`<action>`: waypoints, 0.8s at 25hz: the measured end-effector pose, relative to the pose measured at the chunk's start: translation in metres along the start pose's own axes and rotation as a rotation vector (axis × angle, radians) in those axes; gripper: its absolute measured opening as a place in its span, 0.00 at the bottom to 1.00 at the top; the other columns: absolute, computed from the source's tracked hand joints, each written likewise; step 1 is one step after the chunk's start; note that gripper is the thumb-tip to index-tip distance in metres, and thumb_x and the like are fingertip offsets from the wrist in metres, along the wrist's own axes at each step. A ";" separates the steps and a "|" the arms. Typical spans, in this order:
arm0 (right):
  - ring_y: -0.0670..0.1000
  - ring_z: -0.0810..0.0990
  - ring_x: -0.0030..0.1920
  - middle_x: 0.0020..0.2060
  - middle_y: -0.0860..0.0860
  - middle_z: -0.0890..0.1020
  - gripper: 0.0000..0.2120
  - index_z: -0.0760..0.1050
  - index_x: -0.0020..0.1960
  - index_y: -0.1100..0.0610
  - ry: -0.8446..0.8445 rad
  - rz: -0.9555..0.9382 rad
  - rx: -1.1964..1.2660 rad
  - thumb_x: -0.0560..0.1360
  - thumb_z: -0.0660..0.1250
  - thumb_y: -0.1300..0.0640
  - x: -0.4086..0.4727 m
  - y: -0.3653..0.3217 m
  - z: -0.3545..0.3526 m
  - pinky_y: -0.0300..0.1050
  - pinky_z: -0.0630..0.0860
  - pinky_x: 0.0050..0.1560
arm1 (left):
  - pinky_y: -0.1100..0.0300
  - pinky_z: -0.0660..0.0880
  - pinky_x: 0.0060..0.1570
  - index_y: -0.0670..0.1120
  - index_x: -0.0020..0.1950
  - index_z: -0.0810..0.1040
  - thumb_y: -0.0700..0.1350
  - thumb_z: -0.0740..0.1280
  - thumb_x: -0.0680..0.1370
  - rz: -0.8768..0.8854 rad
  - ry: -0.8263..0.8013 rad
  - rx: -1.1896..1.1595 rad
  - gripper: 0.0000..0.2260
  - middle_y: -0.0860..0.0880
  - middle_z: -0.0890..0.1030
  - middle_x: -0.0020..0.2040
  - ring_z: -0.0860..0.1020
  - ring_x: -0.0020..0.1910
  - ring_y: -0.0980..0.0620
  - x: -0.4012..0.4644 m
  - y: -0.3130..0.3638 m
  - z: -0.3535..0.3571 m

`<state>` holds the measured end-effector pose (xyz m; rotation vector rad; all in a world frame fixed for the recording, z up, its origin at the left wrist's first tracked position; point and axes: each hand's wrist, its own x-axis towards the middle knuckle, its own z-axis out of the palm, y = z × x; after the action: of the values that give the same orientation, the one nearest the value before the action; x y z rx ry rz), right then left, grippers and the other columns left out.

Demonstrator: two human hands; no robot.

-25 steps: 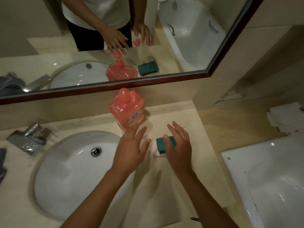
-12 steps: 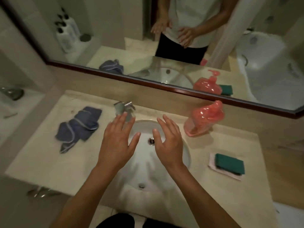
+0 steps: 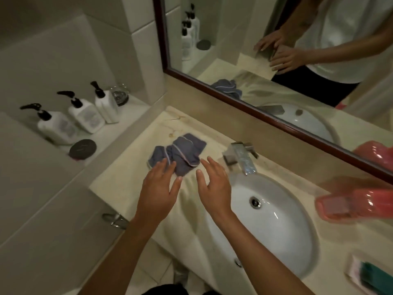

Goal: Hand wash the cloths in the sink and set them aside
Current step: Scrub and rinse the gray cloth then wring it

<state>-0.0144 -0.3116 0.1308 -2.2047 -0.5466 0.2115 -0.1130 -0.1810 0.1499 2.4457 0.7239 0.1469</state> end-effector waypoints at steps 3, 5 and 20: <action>0.51 0.68 0.73 0.71 0.51 0.75 0.19 0.74 0.72 0.56 -0.067 0.062 0.030 0.82 0.63 0.53 0.027 0.005 0.043 0.43 0.63 0.73 | 0.43 0.67 0.71 0.39 0.74 0.73 0.49 0.63 0.82 -0.059 0.023 -0.075 0.22 0.37 0.70 0.74 0.68 0.74 0.37 0.030 -0.045 0.015; 0.52 0.69 0.73 0.72 0.52 0.74 0.20 0.72 0.73 0.57 -0.110 0.129 0.041 0.83 0.62 0.53 0.051 0.015 0.069 0.45 0.66 0.73 | 0.49 0.63 0.73 0.42 0.77 0.68 0.47 0.62 0.84 -0.140 -0.032 -0.125 0.22 0.40 0.68 0.77 0.65 0.76 0.41 0.061 -0.069 0.027; 0.49 0.82 0.47 0.49 0.53 0.86 0.13 0.83 0.56 0.58 -0.195 0.244 0.276 0.84 0.59 0.59 0.134 0.086 0.151 0.42 0.75 0.46 | 0.49 0.64 0.68 0.42 0.72 0.73 0.50 0.59 0.85 -0.245 0.045 -0.125 0.19 0.38 0.76 0.67 0.72 0.66 0.39 0.177 -0.121 0.140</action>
<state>0.0818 -0.1936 -0.0274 -1.9867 -0.3286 0.6002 0.0162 -0.0746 -0.0439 2.2214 0.9965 0.1477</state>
